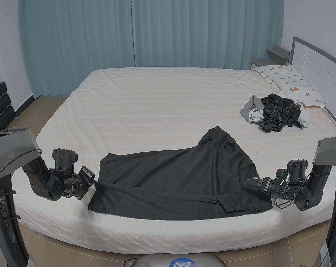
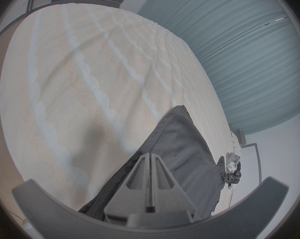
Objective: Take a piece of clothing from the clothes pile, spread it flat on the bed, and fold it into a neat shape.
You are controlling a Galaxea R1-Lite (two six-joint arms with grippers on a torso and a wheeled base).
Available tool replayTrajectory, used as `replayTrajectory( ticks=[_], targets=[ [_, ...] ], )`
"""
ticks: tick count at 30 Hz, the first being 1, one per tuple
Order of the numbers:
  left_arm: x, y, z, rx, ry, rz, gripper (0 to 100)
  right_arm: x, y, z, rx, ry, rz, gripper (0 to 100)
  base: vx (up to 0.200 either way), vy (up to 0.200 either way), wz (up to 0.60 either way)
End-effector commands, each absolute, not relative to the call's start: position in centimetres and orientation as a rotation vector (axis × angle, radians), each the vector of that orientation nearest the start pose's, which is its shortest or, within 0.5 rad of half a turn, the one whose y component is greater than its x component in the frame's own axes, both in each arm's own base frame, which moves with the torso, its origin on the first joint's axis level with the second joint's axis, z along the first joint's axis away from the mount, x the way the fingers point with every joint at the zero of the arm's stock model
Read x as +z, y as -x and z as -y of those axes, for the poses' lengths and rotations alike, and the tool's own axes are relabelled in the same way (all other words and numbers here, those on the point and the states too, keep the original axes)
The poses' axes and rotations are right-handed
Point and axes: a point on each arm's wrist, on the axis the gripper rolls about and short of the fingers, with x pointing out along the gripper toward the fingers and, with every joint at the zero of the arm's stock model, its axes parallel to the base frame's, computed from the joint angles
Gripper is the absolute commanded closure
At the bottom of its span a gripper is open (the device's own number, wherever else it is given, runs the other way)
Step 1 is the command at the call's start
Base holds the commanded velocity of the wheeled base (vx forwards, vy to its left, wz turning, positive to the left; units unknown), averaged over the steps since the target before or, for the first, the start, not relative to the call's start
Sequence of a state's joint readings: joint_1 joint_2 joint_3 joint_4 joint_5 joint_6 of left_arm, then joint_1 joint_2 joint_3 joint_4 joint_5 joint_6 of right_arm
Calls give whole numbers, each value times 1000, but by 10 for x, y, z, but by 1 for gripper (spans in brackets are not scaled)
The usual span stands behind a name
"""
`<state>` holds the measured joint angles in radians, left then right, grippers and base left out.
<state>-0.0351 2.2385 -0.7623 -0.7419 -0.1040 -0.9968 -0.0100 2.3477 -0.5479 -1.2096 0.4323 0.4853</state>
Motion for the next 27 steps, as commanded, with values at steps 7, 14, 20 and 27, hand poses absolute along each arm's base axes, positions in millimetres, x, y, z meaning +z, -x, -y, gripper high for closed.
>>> replayTrajectory(
  ticks=[7,14,20,27],
  targets=[
    [0,-354,15,244,973,-740,100,-43,-325,-6,287,-583,-715,100,0,0,0],
    [-2,-354,15,247,970,-743,100,-50,-324,-1,283,-586,-726,100,0,0,0],
    [-2,-354,15,246,970,-742,100,-45,-325,8,317,-620,-699,100,0,0,0],
    [-2,-353,15,245,968,-744,100,-41,-326,19,324,-653,-649,100,0,0,0]
  ],
)
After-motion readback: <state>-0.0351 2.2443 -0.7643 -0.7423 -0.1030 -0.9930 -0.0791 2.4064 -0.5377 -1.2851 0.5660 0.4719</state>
